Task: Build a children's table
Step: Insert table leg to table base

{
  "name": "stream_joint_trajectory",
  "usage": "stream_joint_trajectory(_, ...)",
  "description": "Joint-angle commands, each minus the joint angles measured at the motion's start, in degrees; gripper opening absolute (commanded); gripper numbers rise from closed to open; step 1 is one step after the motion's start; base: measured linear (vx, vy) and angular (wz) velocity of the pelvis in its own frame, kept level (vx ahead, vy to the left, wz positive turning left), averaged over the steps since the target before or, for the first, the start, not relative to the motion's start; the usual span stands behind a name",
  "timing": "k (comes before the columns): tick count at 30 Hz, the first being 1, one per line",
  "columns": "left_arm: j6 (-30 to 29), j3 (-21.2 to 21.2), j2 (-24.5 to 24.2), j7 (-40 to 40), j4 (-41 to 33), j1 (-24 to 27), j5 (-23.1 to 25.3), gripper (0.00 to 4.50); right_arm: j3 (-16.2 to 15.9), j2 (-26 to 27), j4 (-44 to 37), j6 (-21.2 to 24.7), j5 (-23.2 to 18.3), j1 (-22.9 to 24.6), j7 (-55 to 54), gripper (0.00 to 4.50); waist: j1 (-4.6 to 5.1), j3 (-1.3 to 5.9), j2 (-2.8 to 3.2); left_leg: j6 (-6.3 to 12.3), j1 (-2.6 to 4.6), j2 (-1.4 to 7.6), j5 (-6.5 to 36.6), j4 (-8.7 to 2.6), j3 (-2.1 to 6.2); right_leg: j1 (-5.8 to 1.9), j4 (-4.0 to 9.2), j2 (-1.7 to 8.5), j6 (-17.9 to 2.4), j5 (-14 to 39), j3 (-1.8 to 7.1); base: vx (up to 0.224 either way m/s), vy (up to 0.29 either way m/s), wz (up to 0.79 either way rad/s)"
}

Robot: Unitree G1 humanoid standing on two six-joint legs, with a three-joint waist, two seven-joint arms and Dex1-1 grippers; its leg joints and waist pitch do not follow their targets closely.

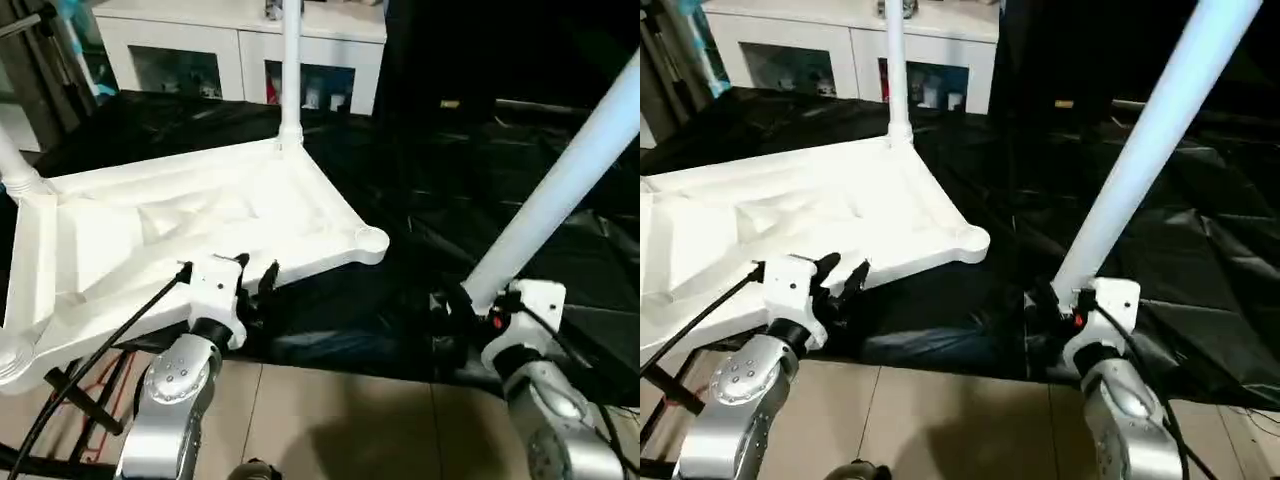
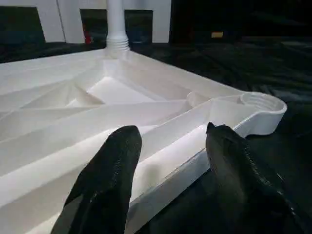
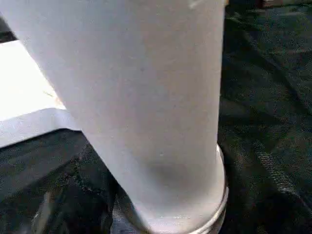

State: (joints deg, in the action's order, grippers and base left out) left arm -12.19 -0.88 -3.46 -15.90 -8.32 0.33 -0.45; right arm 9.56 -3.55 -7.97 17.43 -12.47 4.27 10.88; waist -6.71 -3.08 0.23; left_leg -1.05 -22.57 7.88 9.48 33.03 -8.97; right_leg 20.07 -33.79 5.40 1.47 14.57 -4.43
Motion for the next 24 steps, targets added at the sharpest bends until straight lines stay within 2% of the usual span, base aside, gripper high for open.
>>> stream_joint_trajectory(1,0.66,-0.15,-0.07,0.52,-0.91,1.08,-0.73,2.5,-0.13,-0.28,0.15,-1.87,1.79,-1.28,-1.38,2.63,0.15,1.9,0.16,-7.2,2.06,5.18,36.96,-6.15,3.36,0.52,5.63,5.13,-4.65,23.46,3.01,0.0,0.0,0.0)
stream_joint_trajectory(3,0.55,-0.32,-0.33,0.95,-2.24,1.79,-0.61,2.5,-0.85,-0.15,-0.92,-1.66,1.19,-0.51,-0.26,2.63,0.14,1.9,0.03,-6.64,2.01,5.18,36.38,-6.16,3.3,0.48,5.58,5.2,-4.7,23.37,3.23,0.0,0.0,0.0)
stream_joint_trajectory(6,0.57,-0.76,-1.04,1.08,-2.89,2.06,0.52,2.5,-1.91,-0.95,-1.94,-1.62,0.68,0.79,1.69,2.63,-0.09,1.78,0.34,-6.28,2.33,5.18,36.74,-6.0,3.21,0.77,5.84,5.15,-4.6,24.03,3.44,0.0,0.0,0.0)
stream_joint_trajectory(7,0.73,-0.89,-1.11,1.27,-2.61,1.95,1.01,2.5,-1.81,-1.11,-1.76,-1.68,0.32,0.9,2.14,2.63,0.06,1.63,0.28,-6.17,2.4,5.15,37.41,-6.02,3.24,0.82,6.02,5.08,-4.47,24.73,3.45,0.0,0.0,0.0)
stream_joint_trajectory(8,0.72,-0.95,-1.21,1.14,-2.83,2.14,1.07,2.5,-1.09,-0.65,-2.4,-0.85,-0.89,1.26,1.98,2.63,0.03,1.6,0.66,-6.17,2.38,5.1,37.64,-6.05,3.33,0.72,5.9,5.08,-4.47,25.01,3.43,0.0,0.0,0.0)
stream_joint_trajectory(10,0.59,-1.3,-1.93,-0.1,-3.8,2.55,0.37,2.5,-0.19,-0.03,-5.52,1.25,-3.35,2.29,1.51,2.63,-0.11,1.8,1.05,-5.85,2.64,5.15,37.07,-5.99,3.21,0.89,5.85,4.77,-4.75,22.84,3.7,0.0,0.0,0.0)
stream_joint_trajectory(11,0.59,-1.3,-1.93,-0.1,-3.8,2.55,0.37,2.5,-0.19,-0.03,-5.52,1.25,-3.35,2.29,1.51,2.63,-0.09,1.76,0.88,-5.66,2.59,5.16,36.74,-6.03,3.09,0.92,5.83,4.67,-4.81,22.24,3.74,0.0,0.0,0.0)
stream_joint_trajectory(13,0.3,-1.67,-2.14,-0.31,-3.95,2.06,0.1,2.5,-0.01,-0.57,-6.6,2.2,-3.97,2.31,2.01,2.63,-0.06,1.97,1.01,-5.18,2.08,5.16,34.21,-6.1,3.07,0.44,5.33,4.66,-5.36,19.31,3.73,0.0,0.0,0.0)
stream_joint_trajectory(15,0.35,-2.97,-1.89,-0.23,-3.4,1.13,0.54,2.5,0.85,-2.29,-6.53,3.1,-4.78,1.92,3.35,2.63,-0.14,2.09,0.97,-4.88,2.0,5.21,32.72,-6.13,2.93,0.31,5.03,4.46,-5.4,17.06,3.72,0.0,0.0,0.0)
stream_joint_trajectory(16,0.68,-3.08,-1.8,-0.25,-3.05,1.09,0.58,2.5,0.91,-2.63,-6.5,3.31,-5.04,1.95,3.79,2.63,-0.33,2.09,0.87,-4.73,2.3,5.22,32.1,-5.96,2.64,0.57,5.08,4.46,-5.7,16.07,3.88,0.0,0.0,0.0)
stream_joint_trajectory(17,0.78,-3.31,-1.57,0.03,-2.91,1.14,0.77,2.5,1.16,-3.09,-6.59,3.62,-5.43,2.04,4.24,2.63,-0.31,2.08,0.59,-4.42,2.33,5.2,31.66,-5.89,2.49,0.63,5.13,4.5,-5.86,15.95,3.94,0.0,0.0,0.0)
stream_joint_trajectory(18,0.42,-3.32,-1.35,0.49,-3.32,1.13,0.73,2.5,1.36,-3.83,-7.35,4.62,-5.84,2.01,4.45,2.63,-0.34,2.07,0.28,-3.59,2.04,5.16,30.44,-5.82,2.37,0.45,5.14,4.68,-5.84,17.57,4.01,0.0,0.0,0.0)
stream_joint_trajectory(19,0.42,-3.32,-1.34,0.51,-3.37,1.12,0.71,2.5,1.36,-3.91,-7.44,4.73,-5.88,2.0,4.47,2.63,-0.33,2.18,0.51,-3.32,1.97,5.14,29.71,-5.69,2.3,0.48,5.32,4.75,-5.68,19.31,4.04,0.0,0.0,0.0)
stream_joint_trajectory(20,-0.02,-2.58,-0.98,0.5,-3.51,1.14,-0.56,2.5,0.82,-4.66,-7.64,4.88,-5.67,1.95,5.15,2.63,-0.28,2.32,0.41,-3.14,1.77,5.1,28.39,-5.59,2.25,0.42,5.28,4.7,-5.63,19.26,4.02,0.0,0.0,0.0)
stream_joint_trajectory(21,0.27,-1.89,-0.81,0.41,-2.96,1.23,-1.47,2.5,0.27,-5.33,-7.28,4.67,-5.35,1.95,5.8,2.63,-0.2,2.38,0.08,-2.87,1.57,5.11,27.3,-5.58,2.18,0.25,5.16,4.6,-5.66,18.55,3.97,0.0,0.0,0.0)
stream_joint_trajectory(22,1.18,-1.93,-1.47,0.24,-2.18,1.62,-0.86,2.5,0.3,-5.28,-6.58,4.12,-5.2,2.06,5.85,2.63,-0.29,2.6,-0.57,-1.94,1.23,5.14,24.21,-5.45,1.99,0.03,4.85,4.51,-5.98,16.05,3.92,0.0,0.0,0.0)
stream_joint_trajectory(24,1.89,-2.12,-2.06,0.16,-1.67,1.89,-0.28,2.5,0.4,-5.24,-6.19,3.91,-5.24,2.15,5.77,2.63,-0.5,2.69,-0.15,-1.09,1.33,5.14,22.83,-5.23,1.82,0.35,4.81,4.42,-6.16,15.35,3.95,0.0,0.0,0.0)
